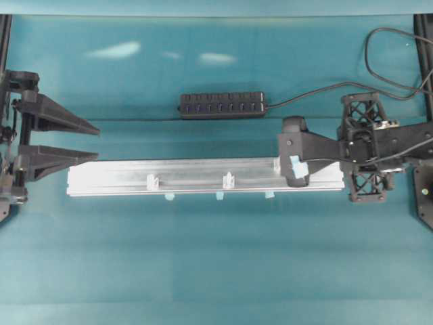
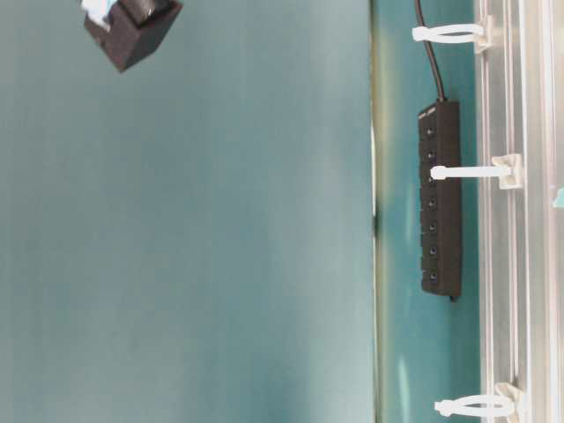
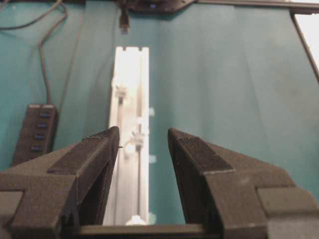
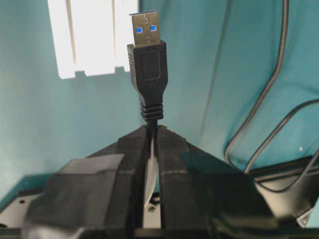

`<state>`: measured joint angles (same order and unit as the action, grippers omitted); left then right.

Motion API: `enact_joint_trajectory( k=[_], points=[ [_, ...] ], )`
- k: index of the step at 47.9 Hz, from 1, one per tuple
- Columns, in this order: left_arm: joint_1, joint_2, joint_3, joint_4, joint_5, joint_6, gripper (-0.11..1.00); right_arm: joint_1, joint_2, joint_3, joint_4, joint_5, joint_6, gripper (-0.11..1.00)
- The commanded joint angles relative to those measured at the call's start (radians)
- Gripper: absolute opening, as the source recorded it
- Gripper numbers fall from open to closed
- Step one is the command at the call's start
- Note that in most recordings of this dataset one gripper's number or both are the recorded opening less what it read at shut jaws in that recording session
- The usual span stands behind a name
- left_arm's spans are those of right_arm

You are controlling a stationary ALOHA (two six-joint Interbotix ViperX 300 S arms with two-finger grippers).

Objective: Pass the USB cable through three rings with both arms.
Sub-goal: 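Push the plug leftward through the rightmost white ring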

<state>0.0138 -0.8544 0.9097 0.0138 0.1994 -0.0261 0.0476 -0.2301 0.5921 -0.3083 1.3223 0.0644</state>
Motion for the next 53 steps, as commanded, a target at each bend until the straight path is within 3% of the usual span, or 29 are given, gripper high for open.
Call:
enact_joint_trajectory(
  k=[1,32,53],
  points=[
    [0.002,0.000,-0.017,0.002,-0.009,0.000,0.52,-0.014,-0.029,0.005,-0.008,-0.015,-0.012,-0.09],
    [0.000,0.008,-0.018,0.002,-0.026,0.000,0.52,-0.046,0.008,0.160,-0.002,-0.295,0.034,-0.09],
    [0.002,0.011,-0.018,0.002,-0.026,-0.002,0.52,-0.066,0.080,0.161,0.000,-0.419,0.037,-0.09]
  ],
)
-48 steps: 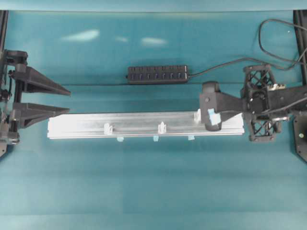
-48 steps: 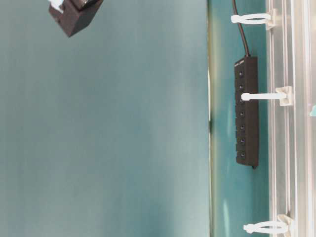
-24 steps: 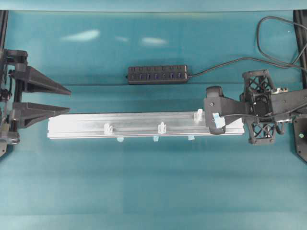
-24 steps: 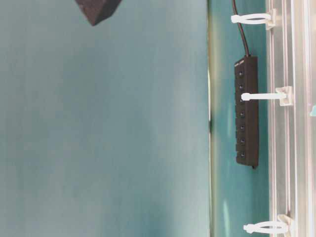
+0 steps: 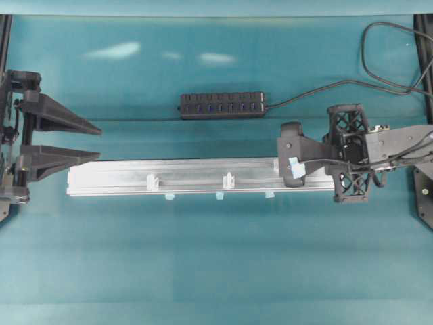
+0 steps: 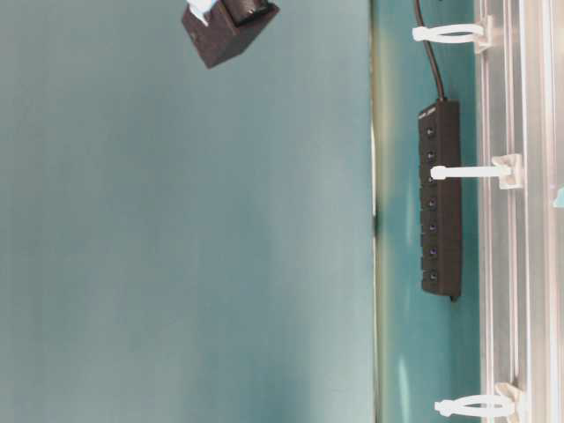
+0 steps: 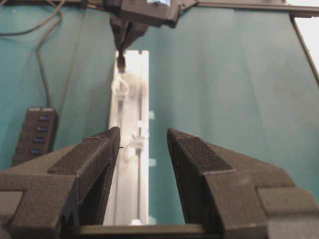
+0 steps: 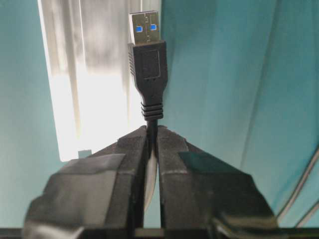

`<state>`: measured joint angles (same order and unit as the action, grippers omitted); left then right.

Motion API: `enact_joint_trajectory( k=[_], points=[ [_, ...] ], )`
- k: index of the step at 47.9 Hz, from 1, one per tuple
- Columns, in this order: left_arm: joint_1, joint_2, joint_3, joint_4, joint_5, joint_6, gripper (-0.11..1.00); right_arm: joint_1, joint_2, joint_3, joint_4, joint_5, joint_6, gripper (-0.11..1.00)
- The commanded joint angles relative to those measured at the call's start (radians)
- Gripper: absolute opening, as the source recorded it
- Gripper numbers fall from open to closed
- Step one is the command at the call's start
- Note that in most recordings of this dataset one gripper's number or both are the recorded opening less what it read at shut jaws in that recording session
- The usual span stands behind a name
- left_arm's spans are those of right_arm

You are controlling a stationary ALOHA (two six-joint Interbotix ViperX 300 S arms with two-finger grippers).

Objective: Pass the USB cable through three rings with both arms.

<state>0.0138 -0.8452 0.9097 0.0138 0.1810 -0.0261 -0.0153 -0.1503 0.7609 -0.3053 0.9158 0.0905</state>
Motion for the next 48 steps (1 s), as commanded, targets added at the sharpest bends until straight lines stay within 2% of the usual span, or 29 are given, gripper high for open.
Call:
enact_joint_trajectory(
  k=[1,26,40,45,48],
  points=[
    [0.000,0.000,-0.018,0.002,-0.009,0.000,0.52,-0.003,0.002,-0.008,-0.002,-0.015,0.011,-0.09],
    [0.002,0.031,-0.020,0.002,-0.015,0.000,0.53,-0.026,0.037,-0.012,0.018,-0.127,0.015,-0.09],
    [0.006,0.089,-0.021,0.002,-0.086,0.002,0.54,-0.037,0.037,-0.008,0.018,-0.196,0.092,-0.09],
    [0.014,0.121,-0.020,0.003,-0.115,0.002,0.58,-0.037,0.037,-0.006,0.018,-0.212,0.094,-0.09],
    [0.021,0.144,-0.018,0.003,-0.133,0.003,0.67,-0.037,0.037,-0.006,0.018,-0.215,0.095,-0.09]
  ],
)
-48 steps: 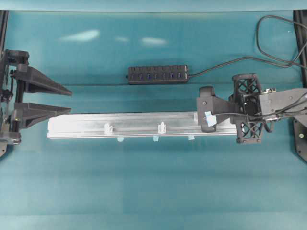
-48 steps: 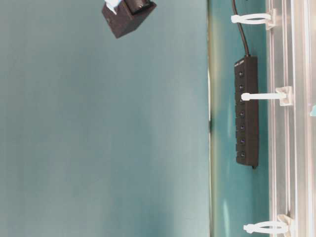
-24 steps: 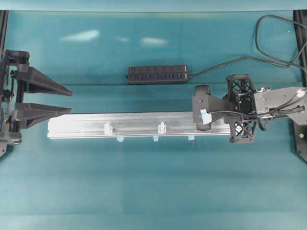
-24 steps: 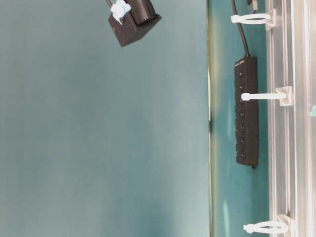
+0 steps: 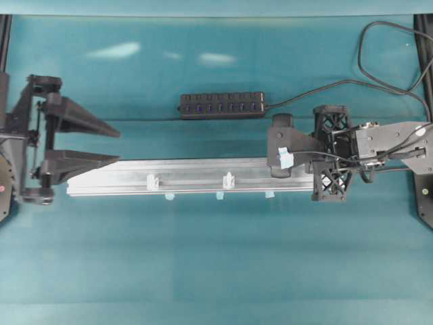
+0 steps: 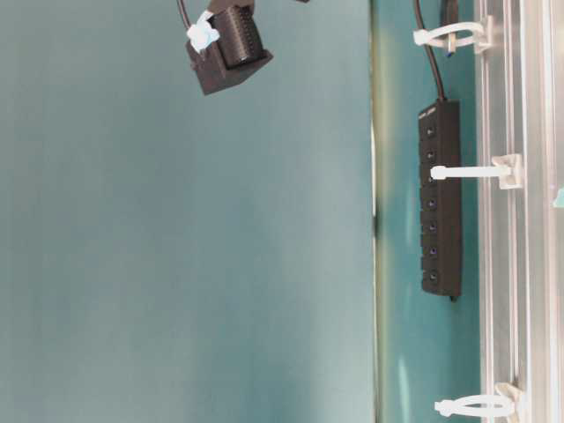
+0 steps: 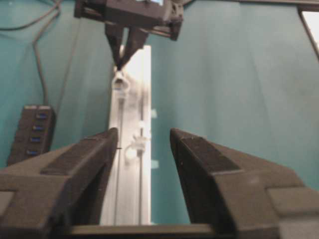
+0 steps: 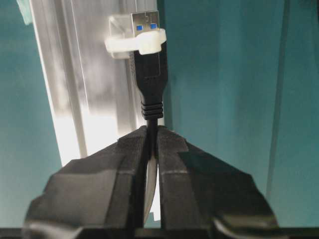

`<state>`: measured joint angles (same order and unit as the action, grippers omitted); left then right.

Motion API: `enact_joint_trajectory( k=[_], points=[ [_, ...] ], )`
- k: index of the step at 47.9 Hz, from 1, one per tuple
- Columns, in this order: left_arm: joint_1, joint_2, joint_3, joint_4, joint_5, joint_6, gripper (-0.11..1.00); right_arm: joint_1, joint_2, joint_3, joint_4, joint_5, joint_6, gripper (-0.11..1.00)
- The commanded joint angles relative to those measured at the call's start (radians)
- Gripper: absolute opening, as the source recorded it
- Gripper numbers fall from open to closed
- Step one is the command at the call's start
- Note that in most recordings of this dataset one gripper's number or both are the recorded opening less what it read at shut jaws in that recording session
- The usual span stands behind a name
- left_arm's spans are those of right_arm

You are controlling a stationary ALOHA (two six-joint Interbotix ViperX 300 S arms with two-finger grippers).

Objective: Pass the USB cable through three rings with both arms.

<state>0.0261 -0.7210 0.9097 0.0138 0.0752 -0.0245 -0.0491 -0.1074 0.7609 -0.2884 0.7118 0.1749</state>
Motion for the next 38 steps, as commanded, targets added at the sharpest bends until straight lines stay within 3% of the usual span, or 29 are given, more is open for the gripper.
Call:
enact_joint_trajectory(
  k=[1,5,8,25,38],
  points=[
    [0.011,0.028,-0.020,0.003,-0.034,0.003,0.72,-0.005,-0.006,-0.005,0.002,-0.012,0.011,-0.09],
    [0.012,0.060,-0.020,0.003,-0.060,0.003,0.88,-0.006,-0.008,-0.002,0.002,-0.021,0.011,-0.09],
    [0.014,0.094,-0.021,0.003,-0.077,0.003,0.93,-0.008,-0.008,0.002,0.002,-0.032,0.012,-0.09],
    [0.040,0.264,-0.067,0.002,-0.173,0.005,0.89,-0.008,-0.015,0.026,0.014,-0.083,0.009,-0.09],
    [0.040,0.423,-0.147,0.003,-0.181,0.005,0.89,-0.009,-0.020,0.034,0.025,-0.158,0.021,-0.09]
  ],
)
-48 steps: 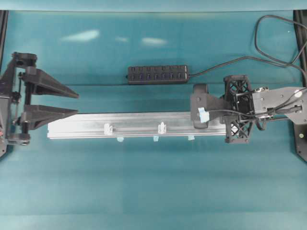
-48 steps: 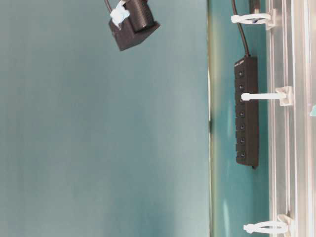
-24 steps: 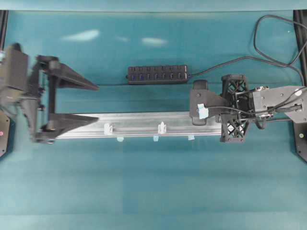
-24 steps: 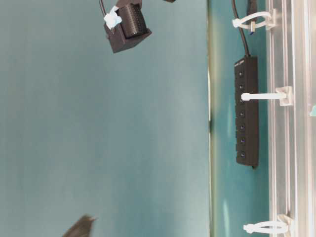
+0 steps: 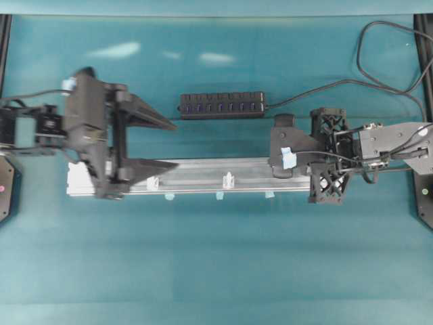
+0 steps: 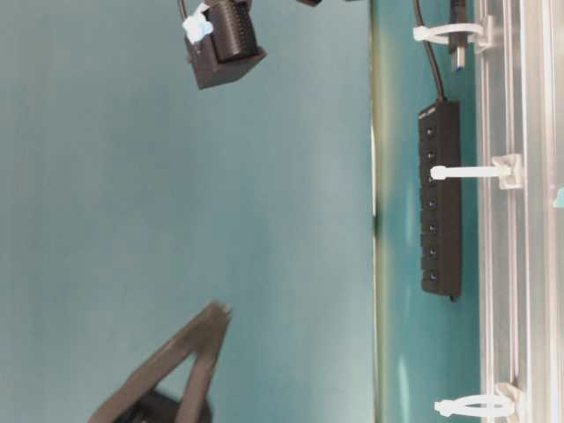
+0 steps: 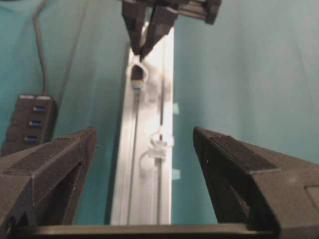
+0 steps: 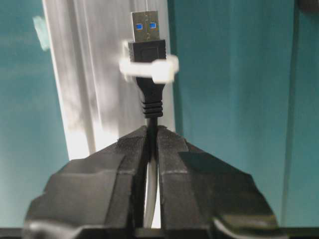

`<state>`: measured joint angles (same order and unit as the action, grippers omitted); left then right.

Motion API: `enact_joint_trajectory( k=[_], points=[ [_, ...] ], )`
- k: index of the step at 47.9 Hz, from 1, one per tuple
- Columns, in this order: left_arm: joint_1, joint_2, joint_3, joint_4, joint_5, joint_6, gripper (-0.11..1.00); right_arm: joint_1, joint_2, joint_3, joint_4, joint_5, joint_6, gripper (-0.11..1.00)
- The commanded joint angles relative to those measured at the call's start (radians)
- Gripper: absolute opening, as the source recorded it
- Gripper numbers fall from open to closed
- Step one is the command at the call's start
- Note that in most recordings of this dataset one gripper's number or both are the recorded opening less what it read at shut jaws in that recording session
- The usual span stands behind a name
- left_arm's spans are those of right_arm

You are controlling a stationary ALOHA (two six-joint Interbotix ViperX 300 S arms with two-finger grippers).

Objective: Pass the USB cable through three rings with both arms.

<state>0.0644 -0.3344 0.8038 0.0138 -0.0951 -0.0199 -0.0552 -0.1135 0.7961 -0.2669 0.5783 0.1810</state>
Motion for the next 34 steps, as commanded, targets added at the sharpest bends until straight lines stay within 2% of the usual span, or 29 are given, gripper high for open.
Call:
enact_joint_trajectory(
  k=[1,12,34],
  points=[
    [0.002,0.055,-0.051,0.003,-0.011,-0.002,0.89,-0.005,-0.017,0.000,0.003,-0.031,0.020,-0.09],
    [0.005,0.201,-0.130,0.003,-0.026,-0.009,0.88,-0.014,-0.041,0.038,0.003,-0.087,0.098,-0.09],
    [0.005,0.453,-0.341,0.003,-0.034,-0.012,0.88,-0.014,-0.048,0.048,0.000,-0.141,0.103,-0.09]
  ],
)
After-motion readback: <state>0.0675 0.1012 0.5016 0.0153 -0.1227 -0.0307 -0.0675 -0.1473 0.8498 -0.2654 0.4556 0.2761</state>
